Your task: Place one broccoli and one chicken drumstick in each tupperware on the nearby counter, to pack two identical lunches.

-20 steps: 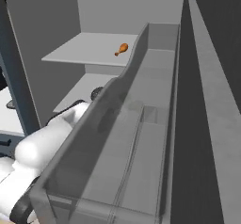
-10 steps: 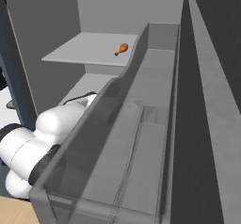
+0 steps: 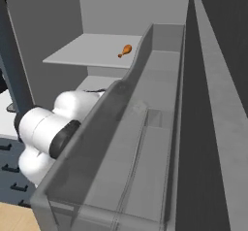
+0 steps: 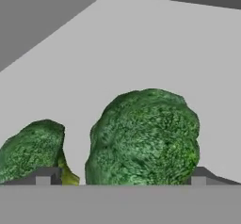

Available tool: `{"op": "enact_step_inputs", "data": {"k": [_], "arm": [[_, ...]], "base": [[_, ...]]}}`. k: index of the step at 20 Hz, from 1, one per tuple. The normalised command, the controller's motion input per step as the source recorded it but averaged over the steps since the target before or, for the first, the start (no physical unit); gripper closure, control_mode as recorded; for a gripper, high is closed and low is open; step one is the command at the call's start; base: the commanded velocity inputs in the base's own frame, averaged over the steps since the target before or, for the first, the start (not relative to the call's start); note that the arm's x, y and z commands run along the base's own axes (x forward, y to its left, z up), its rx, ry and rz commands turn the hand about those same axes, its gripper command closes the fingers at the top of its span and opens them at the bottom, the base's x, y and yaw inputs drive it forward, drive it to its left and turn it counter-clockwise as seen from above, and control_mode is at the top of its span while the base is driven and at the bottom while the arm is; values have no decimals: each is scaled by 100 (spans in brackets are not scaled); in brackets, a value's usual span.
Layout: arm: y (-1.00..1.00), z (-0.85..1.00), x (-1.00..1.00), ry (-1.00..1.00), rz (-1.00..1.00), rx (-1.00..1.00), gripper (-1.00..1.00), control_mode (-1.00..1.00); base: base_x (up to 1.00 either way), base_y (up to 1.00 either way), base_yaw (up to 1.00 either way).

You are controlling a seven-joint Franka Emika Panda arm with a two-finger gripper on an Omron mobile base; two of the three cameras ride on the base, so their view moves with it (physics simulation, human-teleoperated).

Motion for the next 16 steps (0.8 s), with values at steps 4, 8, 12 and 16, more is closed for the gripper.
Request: {"op": "enact_step_inputs", "data": {"k": [4, 8, 12, 16], "arm": [[-16, -38, 30, 2, 0, 0, -100, -100], [-1, -37, 20, 3, 0, 0, 100, -100], [11, -9, -37, 2, 0, 0, 100, -100], [22, 1, -99, 0, 3, 0, 100, -100]], "base": [[0, 0, 0], [0, 0, 0], [0, 0, 0], [0, 0, 0]]}}
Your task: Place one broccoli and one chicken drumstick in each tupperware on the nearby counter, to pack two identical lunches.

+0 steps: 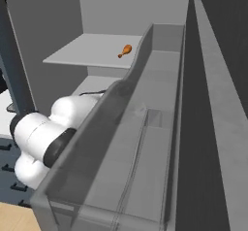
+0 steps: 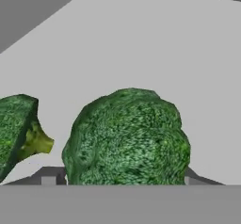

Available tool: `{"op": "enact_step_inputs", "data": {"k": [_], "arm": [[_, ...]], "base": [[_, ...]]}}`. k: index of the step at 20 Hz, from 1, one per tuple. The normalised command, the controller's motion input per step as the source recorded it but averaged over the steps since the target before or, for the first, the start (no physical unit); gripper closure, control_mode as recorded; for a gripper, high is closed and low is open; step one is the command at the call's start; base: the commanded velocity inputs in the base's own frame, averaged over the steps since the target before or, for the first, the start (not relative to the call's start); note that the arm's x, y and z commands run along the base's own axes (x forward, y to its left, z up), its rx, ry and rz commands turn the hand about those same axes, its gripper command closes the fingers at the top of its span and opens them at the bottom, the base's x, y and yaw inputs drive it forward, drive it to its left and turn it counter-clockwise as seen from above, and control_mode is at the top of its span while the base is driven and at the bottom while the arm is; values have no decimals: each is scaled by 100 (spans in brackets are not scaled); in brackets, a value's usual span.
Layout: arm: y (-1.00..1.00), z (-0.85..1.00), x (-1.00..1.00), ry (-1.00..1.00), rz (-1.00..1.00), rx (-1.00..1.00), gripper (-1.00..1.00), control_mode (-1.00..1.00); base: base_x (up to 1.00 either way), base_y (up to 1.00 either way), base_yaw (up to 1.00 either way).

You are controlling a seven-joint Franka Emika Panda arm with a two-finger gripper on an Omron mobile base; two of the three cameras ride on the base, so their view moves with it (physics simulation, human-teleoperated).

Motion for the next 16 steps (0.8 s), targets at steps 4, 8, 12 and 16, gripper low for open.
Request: {"op": "enact_step_inputs", "data": {"k": [4, 8, 12, 16], "arm": [[36, 45, -100, 0, 11, -4, 100, -100], [41, 96, -100, 3, 16, -11, 100, -100], [60, 63, -100, 19, 26, -13, 100, -100], [66, 14, -100, 16, 31, -11, 100, -100]], "base": [[0, 0, 0], [0, 0, 0], [0, 0, 0], [0, 0, 0]]}}
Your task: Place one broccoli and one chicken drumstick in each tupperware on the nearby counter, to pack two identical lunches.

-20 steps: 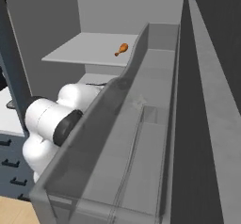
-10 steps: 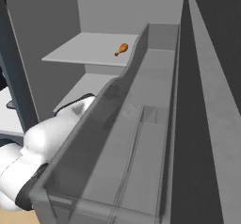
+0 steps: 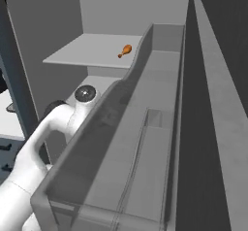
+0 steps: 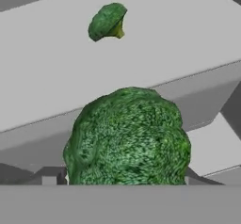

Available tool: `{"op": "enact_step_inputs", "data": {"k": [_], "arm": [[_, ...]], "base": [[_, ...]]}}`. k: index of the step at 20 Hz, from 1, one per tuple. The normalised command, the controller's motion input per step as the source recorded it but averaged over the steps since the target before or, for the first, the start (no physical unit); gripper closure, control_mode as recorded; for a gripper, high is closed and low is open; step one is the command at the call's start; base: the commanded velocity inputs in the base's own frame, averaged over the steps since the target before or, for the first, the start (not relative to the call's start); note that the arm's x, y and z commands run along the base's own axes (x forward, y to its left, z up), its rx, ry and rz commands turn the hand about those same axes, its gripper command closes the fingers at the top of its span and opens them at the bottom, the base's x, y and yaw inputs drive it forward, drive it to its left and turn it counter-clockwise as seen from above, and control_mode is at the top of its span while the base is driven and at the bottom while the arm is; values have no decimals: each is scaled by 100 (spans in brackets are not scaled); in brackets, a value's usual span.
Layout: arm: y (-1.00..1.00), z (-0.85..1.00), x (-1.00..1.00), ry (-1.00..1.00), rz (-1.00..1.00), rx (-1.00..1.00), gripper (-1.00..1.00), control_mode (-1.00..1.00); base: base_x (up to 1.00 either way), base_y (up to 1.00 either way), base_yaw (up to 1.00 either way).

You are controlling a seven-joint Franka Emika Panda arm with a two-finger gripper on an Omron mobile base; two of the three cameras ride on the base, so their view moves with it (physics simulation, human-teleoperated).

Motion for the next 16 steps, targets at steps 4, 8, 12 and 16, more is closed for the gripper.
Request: {"op": "enact_step_inputs", "data": {"k": [4, 8, 12, 16], "arm": [[69, 1, -100, 9, 34, -10, 100, -100], [55, 0, -84, 0, 30, -12, 100, -100], [36, 0, -75, 0, 29, -9, 100, -100], [40, 0, -72, 0, 25, -10, 100, -100]], "base": [[0, 0, 0], [0, 0, 0], [0, 0, 0], [0, 0, 0]]}}
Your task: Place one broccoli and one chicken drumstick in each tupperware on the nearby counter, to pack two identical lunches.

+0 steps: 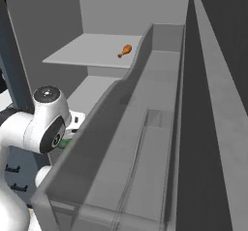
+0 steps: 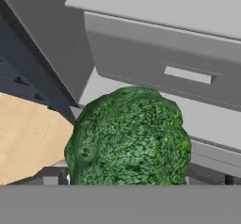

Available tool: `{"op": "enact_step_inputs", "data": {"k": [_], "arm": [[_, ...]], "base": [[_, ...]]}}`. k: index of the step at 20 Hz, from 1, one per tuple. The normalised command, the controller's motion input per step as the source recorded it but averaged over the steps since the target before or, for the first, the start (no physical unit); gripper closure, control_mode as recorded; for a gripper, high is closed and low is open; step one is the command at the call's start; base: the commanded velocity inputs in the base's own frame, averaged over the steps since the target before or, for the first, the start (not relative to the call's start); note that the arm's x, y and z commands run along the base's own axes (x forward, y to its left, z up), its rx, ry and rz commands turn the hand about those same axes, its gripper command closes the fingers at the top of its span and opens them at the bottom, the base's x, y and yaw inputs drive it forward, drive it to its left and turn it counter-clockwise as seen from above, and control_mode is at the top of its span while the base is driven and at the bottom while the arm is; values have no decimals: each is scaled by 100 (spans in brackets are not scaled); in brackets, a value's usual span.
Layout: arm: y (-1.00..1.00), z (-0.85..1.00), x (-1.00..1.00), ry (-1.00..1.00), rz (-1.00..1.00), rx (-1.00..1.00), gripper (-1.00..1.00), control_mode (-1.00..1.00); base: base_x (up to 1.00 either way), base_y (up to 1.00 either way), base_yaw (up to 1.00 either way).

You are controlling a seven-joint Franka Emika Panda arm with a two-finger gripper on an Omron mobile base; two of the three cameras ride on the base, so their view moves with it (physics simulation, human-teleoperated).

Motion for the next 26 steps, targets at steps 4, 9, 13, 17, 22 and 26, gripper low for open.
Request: {"op": "enact_step_inputs", "data": {"k": [4, 9, 13, 17, 22, 26], "arm": [[13, 0, -25, 0, 6, -5, 100, 100], [0, 0, 0, 0, 0, 0, 100, 100], [0, 0, 0, 0, 0, 0, 100, 100], [0, 0, 0, 0, 0, 0, 100, 100], [0, 0, 0, 0, 0, 0, 100, 100], [0, 0, 0, 0, 0, 0, 100, 100]], "base": [[-75, 45, 18], [-100, 68, 21], [-29, 100, 10], [19, 100, 0], [64, 100, 0], [95, 100, -1]]}}
